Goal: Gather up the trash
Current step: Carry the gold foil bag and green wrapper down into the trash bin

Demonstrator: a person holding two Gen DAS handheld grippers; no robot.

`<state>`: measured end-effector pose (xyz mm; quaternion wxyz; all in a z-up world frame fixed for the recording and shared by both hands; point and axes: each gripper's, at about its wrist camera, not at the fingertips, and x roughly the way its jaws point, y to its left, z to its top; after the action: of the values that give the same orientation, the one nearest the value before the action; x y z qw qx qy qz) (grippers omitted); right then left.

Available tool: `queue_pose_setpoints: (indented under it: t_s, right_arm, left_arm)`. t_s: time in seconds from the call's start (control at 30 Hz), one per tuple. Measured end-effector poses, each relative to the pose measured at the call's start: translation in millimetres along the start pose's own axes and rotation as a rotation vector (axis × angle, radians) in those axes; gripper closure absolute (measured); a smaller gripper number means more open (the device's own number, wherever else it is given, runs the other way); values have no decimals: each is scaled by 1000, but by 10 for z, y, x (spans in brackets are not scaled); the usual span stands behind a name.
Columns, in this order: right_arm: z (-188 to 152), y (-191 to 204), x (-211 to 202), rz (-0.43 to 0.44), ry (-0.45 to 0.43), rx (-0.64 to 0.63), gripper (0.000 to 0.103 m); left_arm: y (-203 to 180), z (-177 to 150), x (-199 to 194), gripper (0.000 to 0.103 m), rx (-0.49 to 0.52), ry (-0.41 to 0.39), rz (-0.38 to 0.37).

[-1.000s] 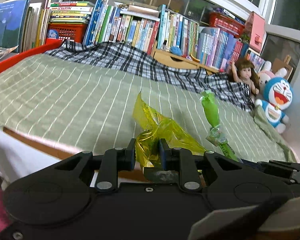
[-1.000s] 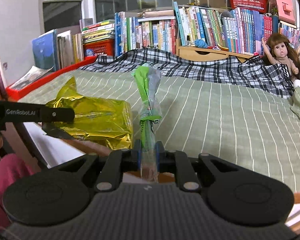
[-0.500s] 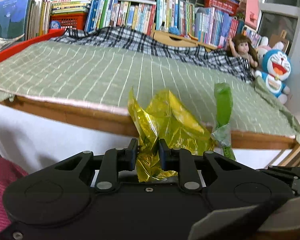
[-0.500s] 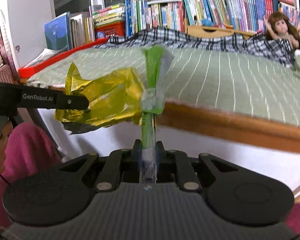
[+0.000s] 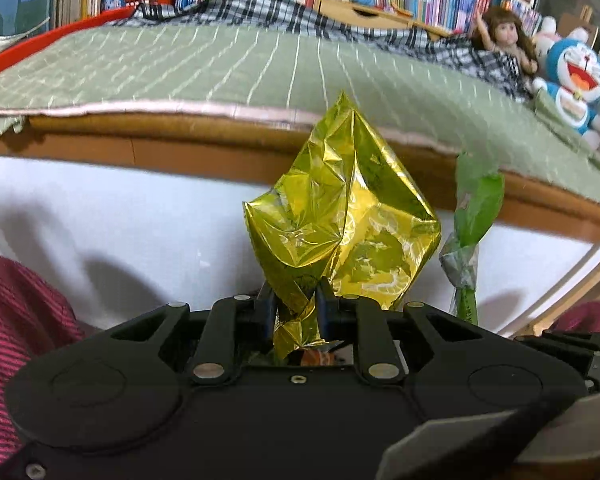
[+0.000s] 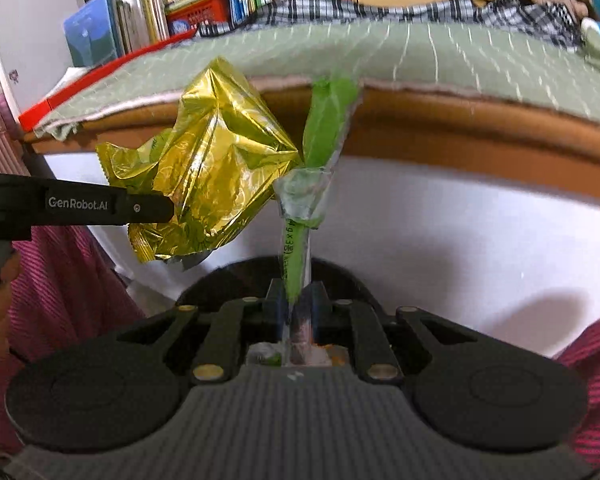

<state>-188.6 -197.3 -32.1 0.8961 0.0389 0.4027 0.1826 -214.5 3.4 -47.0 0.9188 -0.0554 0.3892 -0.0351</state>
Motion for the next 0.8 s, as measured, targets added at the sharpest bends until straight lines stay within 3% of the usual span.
queue_pose_setpoints:
  t_s: [0.23,0.43,0.8]
  right_arm:
    - [-126,-54,347,-6,58,11,85]
    - [-254,-121,674,1,150,84,85]
    - [-313,-234,891,49,214,169,85]
  left_arm:
    - [-31,-201,388,85,17,44,36]
    - [-1,-343,734,85,22,155,52]
    - [-23,-391,1184,85,-13,260,62]
